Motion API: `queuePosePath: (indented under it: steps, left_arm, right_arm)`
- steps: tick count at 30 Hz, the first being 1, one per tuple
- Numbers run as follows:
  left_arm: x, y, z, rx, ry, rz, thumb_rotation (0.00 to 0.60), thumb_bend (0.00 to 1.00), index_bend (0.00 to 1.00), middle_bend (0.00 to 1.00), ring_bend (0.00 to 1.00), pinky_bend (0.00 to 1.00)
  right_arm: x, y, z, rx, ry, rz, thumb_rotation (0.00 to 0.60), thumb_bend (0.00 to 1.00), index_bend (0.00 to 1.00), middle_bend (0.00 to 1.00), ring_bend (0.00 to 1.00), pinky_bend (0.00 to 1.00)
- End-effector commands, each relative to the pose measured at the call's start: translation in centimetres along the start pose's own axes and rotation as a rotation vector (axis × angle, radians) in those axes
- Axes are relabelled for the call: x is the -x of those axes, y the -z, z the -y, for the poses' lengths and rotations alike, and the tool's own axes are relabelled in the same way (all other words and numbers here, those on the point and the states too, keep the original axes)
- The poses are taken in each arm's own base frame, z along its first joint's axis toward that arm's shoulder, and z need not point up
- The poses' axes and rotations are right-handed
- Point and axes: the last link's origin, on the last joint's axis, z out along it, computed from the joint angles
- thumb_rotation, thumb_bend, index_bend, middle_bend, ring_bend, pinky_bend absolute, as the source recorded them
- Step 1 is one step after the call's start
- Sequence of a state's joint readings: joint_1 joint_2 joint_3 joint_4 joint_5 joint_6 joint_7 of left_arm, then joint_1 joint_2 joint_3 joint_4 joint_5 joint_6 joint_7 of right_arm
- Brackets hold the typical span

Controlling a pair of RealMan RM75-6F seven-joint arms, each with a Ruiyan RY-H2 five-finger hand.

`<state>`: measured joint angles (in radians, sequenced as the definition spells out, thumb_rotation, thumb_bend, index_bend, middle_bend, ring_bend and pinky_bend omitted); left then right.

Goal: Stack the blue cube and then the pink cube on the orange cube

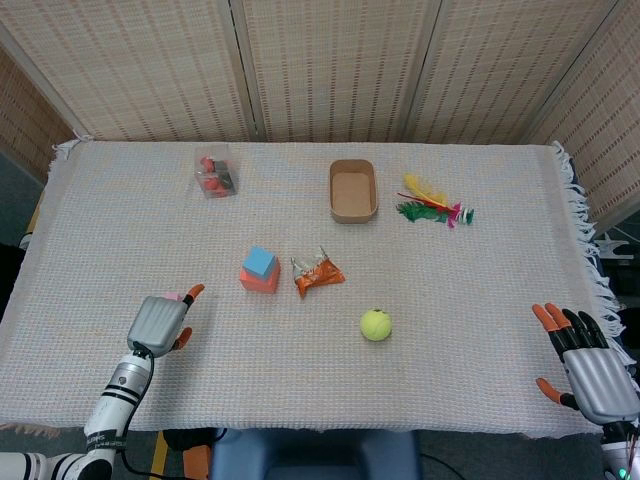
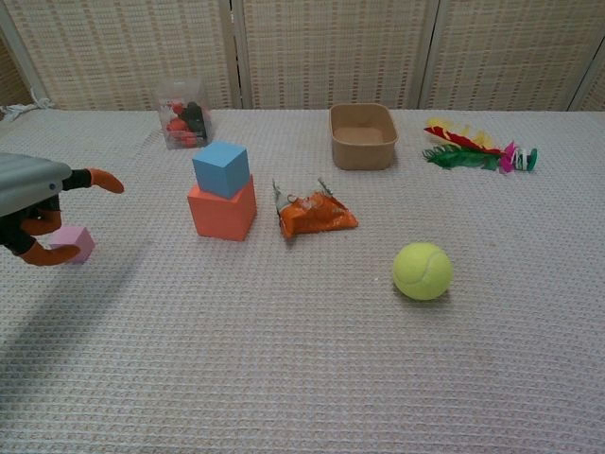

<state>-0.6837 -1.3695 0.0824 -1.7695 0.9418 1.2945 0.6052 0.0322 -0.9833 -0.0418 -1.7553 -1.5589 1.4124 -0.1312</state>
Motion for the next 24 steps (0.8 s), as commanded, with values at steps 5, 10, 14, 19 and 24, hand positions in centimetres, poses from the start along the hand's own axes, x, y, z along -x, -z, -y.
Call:
queuePosePath:
  steps: [5,10,14,19,24]
  left_arm:
    - [2.5,-1.3,1.5,-0.061,0.039,0.067,0.600,0.34,0.14,1.00,1.00,1.00]
    - [3.3,-2.4,2.2,-0.089,0.034,0.065,0.600,0.33,0.15,1.00,1.00,1.00]
    - [3.4,-3.0,2.6,-0.108,0.029,0.054,0.600,0.32,0.18,1.00,1.00,1.00]
    - [3.7,-3.7,3.1,-0.130,0.009,0.043,0.600,0.32,0.23,1.00,1.00,1.00]
    - [4.1,-4.4,3.4,-0.150,-0.010,0.048,0.600,0.32,0.29,1.00,1.00,1.00]
  right_arm:
    - [0.1,-0.1,0.0,0.002,0.003,0.002,0.600,0.11,0.00,0.00,0.00,0.00]
    - [0.1,-0.2,0.0,0.003,0.004,0.005,0.600,0.11,0.00,0.00,0.00,0.00]
    - [0.2,-0.2,0.0,0.007,0.005,0.005,0.600,0.11,0.00,0.00,0.00,0.00]
    - [0.3,-0.3,0.0,0.008,0.009,0.011,0.600,0.11,0.00,0.00,0.00,0.00]
    - [0.3,-0.4,0.0,0.010,0.010,0.011,0.600,0.11,0.00,0.00,0.00,0.00]
